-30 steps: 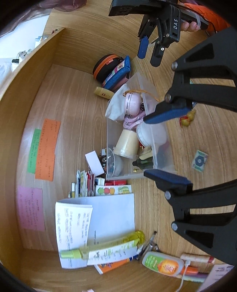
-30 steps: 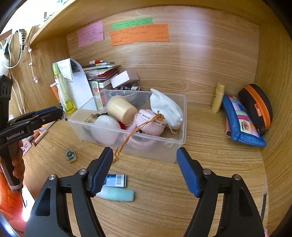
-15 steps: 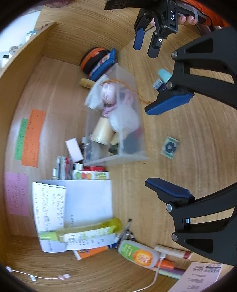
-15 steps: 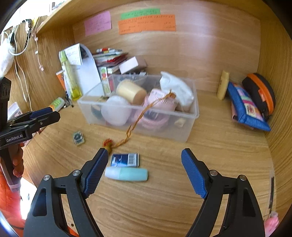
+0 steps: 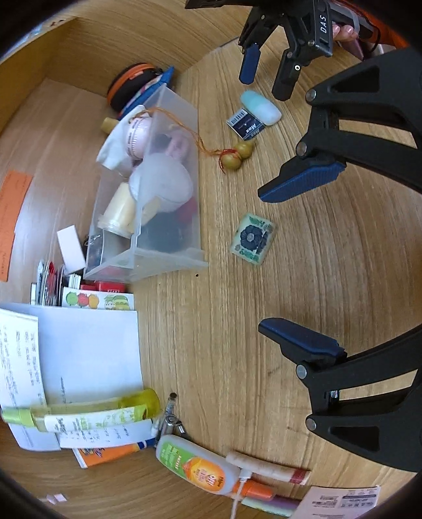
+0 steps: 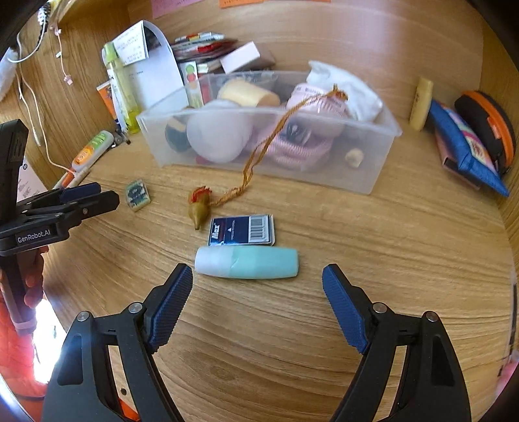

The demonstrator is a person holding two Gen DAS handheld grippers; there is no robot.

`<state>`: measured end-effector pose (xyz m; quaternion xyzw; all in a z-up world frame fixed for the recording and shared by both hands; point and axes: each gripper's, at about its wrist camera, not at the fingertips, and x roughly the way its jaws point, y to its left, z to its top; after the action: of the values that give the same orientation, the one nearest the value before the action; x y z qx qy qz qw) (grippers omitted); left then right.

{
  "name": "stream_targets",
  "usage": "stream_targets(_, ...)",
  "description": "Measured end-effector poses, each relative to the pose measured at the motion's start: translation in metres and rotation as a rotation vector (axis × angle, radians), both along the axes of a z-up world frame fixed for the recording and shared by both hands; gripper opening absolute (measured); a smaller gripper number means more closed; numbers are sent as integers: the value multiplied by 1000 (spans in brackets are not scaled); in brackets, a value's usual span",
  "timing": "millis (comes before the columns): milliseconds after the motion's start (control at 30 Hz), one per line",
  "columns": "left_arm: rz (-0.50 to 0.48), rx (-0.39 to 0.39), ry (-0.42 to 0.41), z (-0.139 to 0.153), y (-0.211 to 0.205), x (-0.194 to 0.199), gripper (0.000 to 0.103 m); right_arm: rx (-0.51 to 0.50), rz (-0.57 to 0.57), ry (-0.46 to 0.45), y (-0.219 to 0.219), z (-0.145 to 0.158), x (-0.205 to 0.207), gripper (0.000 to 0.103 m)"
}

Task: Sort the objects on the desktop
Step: 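Grasp the teal tube with the right gripper while the left grasps the green square tile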

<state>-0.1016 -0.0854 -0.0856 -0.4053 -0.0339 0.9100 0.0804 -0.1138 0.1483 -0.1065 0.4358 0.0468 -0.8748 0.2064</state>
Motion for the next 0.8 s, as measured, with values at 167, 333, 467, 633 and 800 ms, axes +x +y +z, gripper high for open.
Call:
stream_targets(167,-37,-26,47,5,11,-4,73,7,7,-20,-7,-3,-4,80)
stream_targets(333,-78,-20,36,3,17,-12,72,18,14,-29,-14,-6,-6,80)
stream_targets(467,-98,-37,26,-1,23,-16,66,47,12,9,-19,-6,-3,80)
stream_targets(633,-104,-36,0,-8,24,-20,63,79,25,4,-24,-9,-5,78)
stream_targets(800,-97,-41,0,-9,24,-22,60,69,32,8,-24,-8,-6,73)
